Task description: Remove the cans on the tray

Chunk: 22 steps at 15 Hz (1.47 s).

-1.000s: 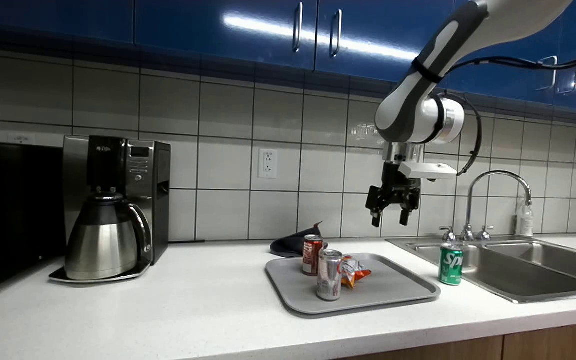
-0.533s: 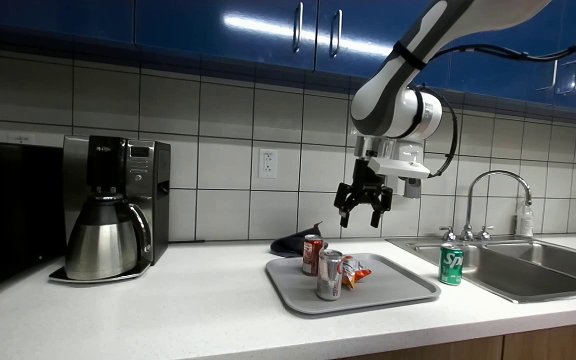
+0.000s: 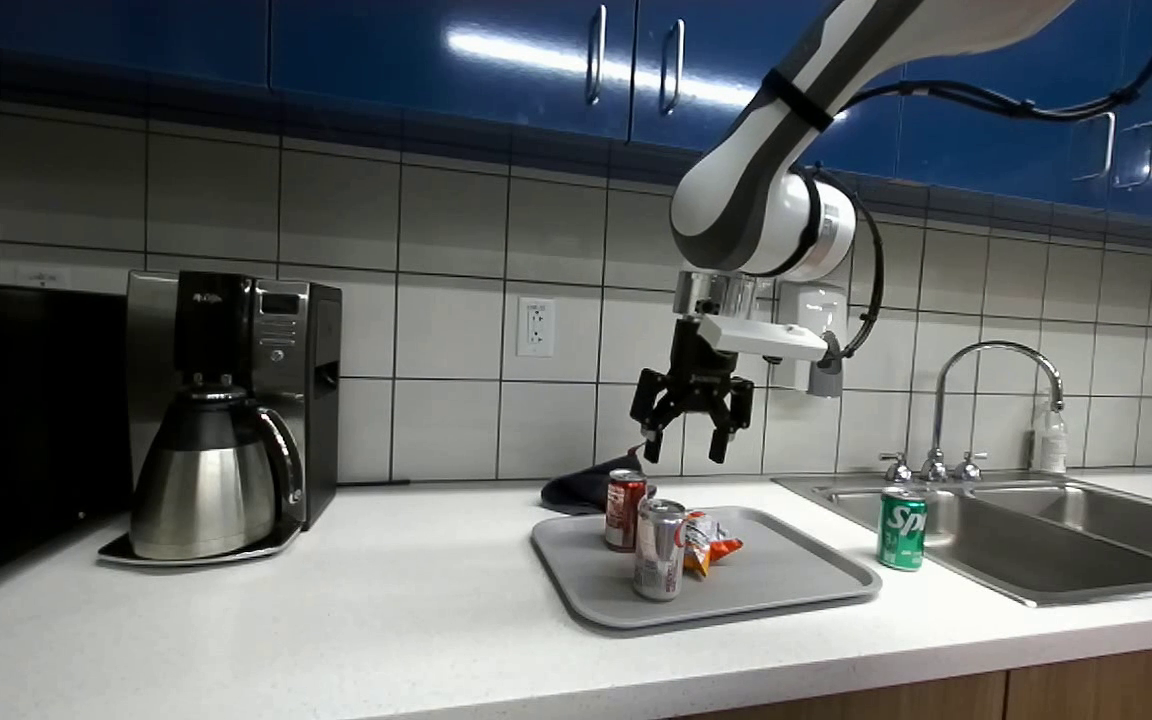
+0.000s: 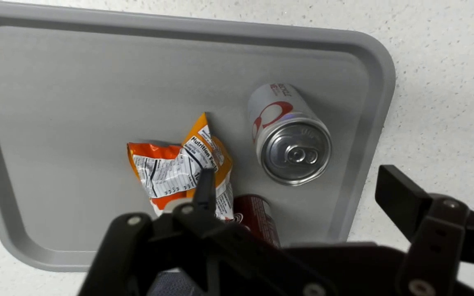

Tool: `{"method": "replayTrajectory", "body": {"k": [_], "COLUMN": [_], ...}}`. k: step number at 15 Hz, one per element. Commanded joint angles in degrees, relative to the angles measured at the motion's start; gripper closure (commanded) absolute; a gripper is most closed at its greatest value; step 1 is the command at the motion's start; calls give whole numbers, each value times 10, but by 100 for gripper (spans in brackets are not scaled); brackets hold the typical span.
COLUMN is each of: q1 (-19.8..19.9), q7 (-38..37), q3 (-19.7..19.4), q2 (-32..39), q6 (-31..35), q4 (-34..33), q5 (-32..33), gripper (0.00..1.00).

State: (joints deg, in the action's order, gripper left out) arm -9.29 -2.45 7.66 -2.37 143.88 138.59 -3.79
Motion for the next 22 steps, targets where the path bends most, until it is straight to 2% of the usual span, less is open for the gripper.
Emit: {"method": "replayTrajectory", "body": {"k": [1,11,22], "q1": [1,2,-3], "q7": [-27,-8,-46], "q3": [8,4,5], "q2": [12,16,78], "q6": [5,-4,-1], "q4": [-7,-2,-26], "q5": [12,6,61], "gripper": [0,0,0]}}
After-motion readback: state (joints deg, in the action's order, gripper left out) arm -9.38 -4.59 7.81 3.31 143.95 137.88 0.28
